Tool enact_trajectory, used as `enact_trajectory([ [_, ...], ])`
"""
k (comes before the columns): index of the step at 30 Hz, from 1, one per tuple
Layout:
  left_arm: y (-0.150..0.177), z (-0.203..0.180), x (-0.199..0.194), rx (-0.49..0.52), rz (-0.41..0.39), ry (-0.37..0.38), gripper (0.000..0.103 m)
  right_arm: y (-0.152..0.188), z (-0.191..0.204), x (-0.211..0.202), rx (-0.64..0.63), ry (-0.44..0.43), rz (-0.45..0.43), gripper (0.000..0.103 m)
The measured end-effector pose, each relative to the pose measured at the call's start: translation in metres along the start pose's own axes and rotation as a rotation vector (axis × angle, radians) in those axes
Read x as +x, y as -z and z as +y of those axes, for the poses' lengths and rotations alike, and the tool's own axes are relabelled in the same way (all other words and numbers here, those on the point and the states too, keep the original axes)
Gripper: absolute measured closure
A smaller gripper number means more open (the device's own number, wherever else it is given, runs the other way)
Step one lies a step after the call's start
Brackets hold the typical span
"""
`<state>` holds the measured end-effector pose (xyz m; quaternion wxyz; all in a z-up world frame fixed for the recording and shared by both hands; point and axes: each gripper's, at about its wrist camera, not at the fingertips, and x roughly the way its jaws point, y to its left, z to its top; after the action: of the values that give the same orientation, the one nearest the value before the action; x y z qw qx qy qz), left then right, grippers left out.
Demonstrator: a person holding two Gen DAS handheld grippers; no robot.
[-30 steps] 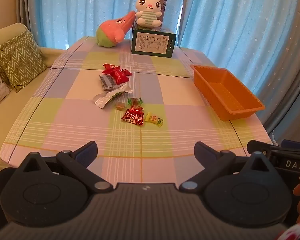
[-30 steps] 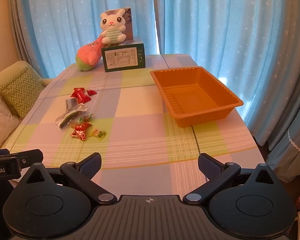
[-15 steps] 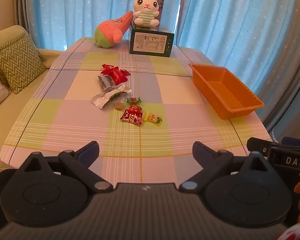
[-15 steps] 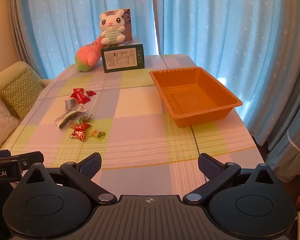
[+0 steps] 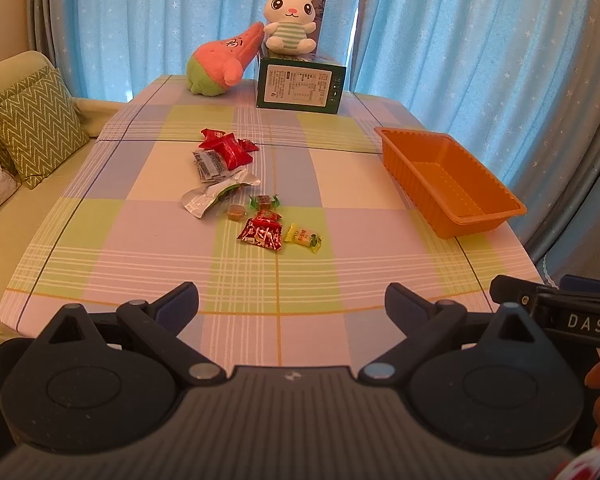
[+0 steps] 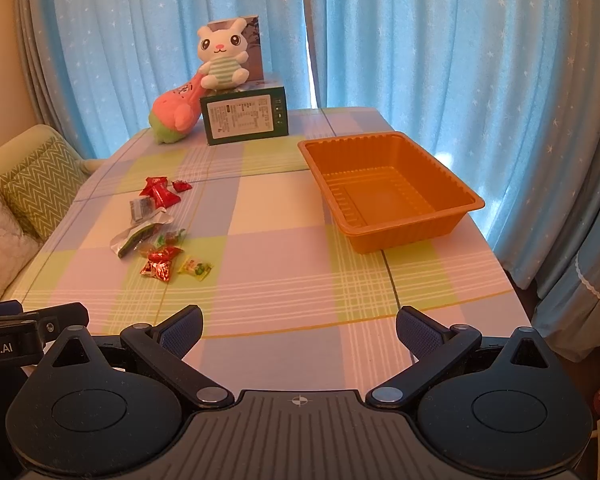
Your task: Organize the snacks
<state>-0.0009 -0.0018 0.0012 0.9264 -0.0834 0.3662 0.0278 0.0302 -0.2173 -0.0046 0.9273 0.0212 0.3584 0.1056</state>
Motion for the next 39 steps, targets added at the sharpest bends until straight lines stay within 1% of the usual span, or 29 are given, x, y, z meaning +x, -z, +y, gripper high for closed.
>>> enact_trajectory([
  [39,0.0001,-0.0030,-0.0012,0.000,-0.001,0.005,0.004,-0.0003,0.0001,-0.0004,0.002,-0.002,0.005,0.001],
])
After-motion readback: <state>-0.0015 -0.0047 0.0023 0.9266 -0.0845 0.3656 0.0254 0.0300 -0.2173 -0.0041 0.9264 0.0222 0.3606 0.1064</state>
